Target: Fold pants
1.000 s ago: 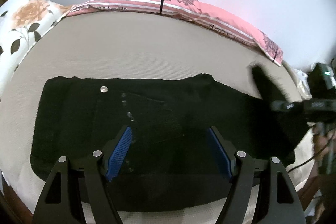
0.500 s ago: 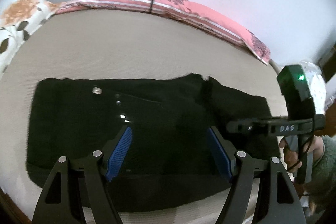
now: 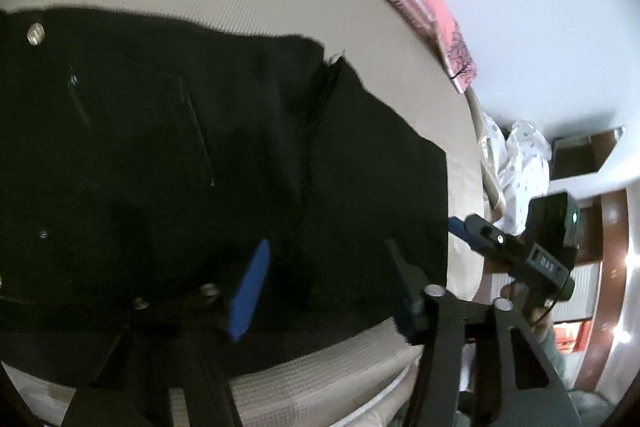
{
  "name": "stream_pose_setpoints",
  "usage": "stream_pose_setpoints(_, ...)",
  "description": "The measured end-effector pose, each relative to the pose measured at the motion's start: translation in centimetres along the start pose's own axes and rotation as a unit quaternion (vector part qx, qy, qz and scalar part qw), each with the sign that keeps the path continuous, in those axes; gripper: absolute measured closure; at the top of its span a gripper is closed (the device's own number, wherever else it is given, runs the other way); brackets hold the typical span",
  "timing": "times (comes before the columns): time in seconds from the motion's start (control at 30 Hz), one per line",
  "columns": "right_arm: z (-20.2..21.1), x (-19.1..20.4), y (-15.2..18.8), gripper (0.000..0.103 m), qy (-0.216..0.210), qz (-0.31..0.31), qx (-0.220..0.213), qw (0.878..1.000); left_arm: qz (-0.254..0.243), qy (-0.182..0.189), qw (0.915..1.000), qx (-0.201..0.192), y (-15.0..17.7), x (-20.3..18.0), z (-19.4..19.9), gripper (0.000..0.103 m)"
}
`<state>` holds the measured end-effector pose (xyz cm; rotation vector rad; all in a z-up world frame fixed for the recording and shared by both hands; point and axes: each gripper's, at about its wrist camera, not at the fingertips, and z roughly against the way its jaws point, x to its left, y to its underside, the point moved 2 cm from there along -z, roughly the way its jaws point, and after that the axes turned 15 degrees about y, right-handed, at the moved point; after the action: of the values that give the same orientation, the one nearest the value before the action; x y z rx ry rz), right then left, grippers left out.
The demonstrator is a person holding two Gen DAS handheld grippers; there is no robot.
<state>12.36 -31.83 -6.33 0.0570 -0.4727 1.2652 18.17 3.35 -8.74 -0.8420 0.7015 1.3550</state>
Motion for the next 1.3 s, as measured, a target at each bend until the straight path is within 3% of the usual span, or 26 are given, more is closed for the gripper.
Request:
stream_pose_setpoints(0.23,-0.4,-1.3,0.2,0.05,-0.01,-0.017,0.0,1.0,0.026,-0.016,0.9991,0.03,0.0,1.2,-2.3,0.051)
stream_pose_setpoints(0.43,-0.7,-2.0,0.3,0.05,-0.018,-0.031,0.0,0.999,0.037,0.003,0.9984,0.043,0.0,0.9,-3.6,0.052)
stream_pose_setpoints(0.47,-0.8,-2.2,0.3,0.05,-0.02,-0.034,0.0,0.999,0.042,0.014,0.9976,0.053,0.2,0.8,-3.9,0.055)
stream_pose_setpoints(0.5,-0.7,-2.3,0.3,0.05,-0.022,-0.036,0.0,0.999,0.05,0.023,0.9964,0.064,0.3,0.8,-4.5,0.071)
stream_pose_setpoints(0.53,-0.8,-2.4,0.3,0.05,-0.023,-0.036,0.0,0.999,0.064,0.03,0.9943,0.079,0.8,1.0,-5.2,0.077)
stream_pose_setpoints(0.73,-1.1,-2.6,0.6,0.049,-0.026,-0.037,0.004,0.999,0.082,0.044,0.9934,0.066,0.9,1.4,-5.7,0.078)
stream_pose_setpoints(0.77,-1.2,-2.6,0.6,0.049,-0.025,-0.037,0.005,0.999,0.086,0.047,0.9934,0.059,0.6,1.4,-5.8,0.08)
stream_pose_setpoints(0.8,-1.2,-2.6,0.7,0.049,-0.025,-0.036,0.006,0.999,0.082,0.042,0.9944,0.053,0.6,1.4,-5.9,0.092)
stream_pose_setpoints(0.9,-0.9,-2.4,0.8,0.049,-0.012,-0.026,0.002,1.0,0.04,0.015,0.9983,0.039,1.2,0.3,-5.7,0.097)
stream_pose_setpoints(1.0,-0.6,-2.2,1.1,0.049,0.008,-0.006,-0.001,1.0,0.003,0.013,0.9996,0.023,2.2,-1.4,-4.8,0.097)
stream_pose_setpoints(1.2,-1.9,-1.6,2.5,0.051,0.076,0.056,0.002,0.996,0.013,-0.011,0.9995,0.028,3.2,0.7,-5.4,0.097)
stream_pose_setpoints(1.3,-2.5,-1.0,3.0,0.051,0.104,0.082,-0.004,0.991,-0.008,-0.024,0.9993,0.029,3.0,0.4,-5.4,0.092)
